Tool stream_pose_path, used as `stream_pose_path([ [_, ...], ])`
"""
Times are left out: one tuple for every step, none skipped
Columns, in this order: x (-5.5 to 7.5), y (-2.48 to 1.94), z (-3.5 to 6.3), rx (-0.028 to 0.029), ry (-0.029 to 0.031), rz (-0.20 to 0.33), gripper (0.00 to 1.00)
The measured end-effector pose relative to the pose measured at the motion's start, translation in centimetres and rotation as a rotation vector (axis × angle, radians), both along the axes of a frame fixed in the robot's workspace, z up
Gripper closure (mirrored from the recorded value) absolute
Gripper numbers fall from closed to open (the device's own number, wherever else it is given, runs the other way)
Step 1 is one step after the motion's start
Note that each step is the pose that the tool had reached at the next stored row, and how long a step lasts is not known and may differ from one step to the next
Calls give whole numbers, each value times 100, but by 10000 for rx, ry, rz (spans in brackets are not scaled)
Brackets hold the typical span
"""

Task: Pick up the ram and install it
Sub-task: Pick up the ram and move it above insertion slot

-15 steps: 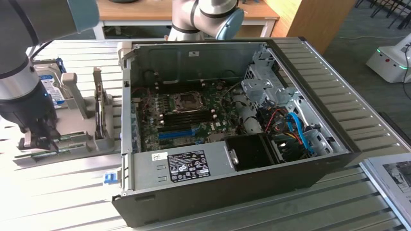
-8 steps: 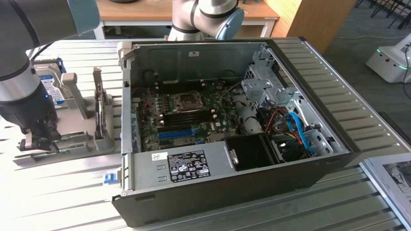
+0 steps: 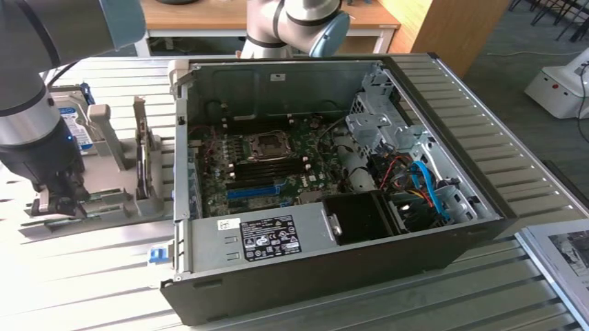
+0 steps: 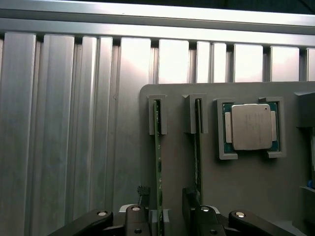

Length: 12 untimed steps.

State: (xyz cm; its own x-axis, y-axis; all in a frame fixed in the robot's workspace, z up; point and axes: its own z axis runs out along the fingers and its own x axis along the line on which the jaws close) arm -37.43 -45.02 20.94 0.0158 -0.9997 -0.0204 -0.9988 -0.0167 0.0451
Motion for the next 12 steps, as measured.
stream_pose_path([
  [9, 0, 0, 0, 0, 0, 61],
  [18, 0, 0, -1, 0, 0, 61],
  [27, 0, 0, 0, 0, 0, 61],
  [35, 0, 0, 0, 0, 0, 61],
  [38, 0, 0, 1, -1, 0, 61],
  [38, 0, 0, 1, 0, -1, 61],
  [38, 0, 0, 0, 0, -1, 61],
  [38, 0, 0, 0, 0, -1, 61],
  [39, 0, -4, -1, 0, 0, 61],
  [39, 0, -11, 1, -1, 0, 61],
  [39, 0, -20, 0, -1, 0, 61],
  [39, 0, -29, 0, 1, 1, 61],
])
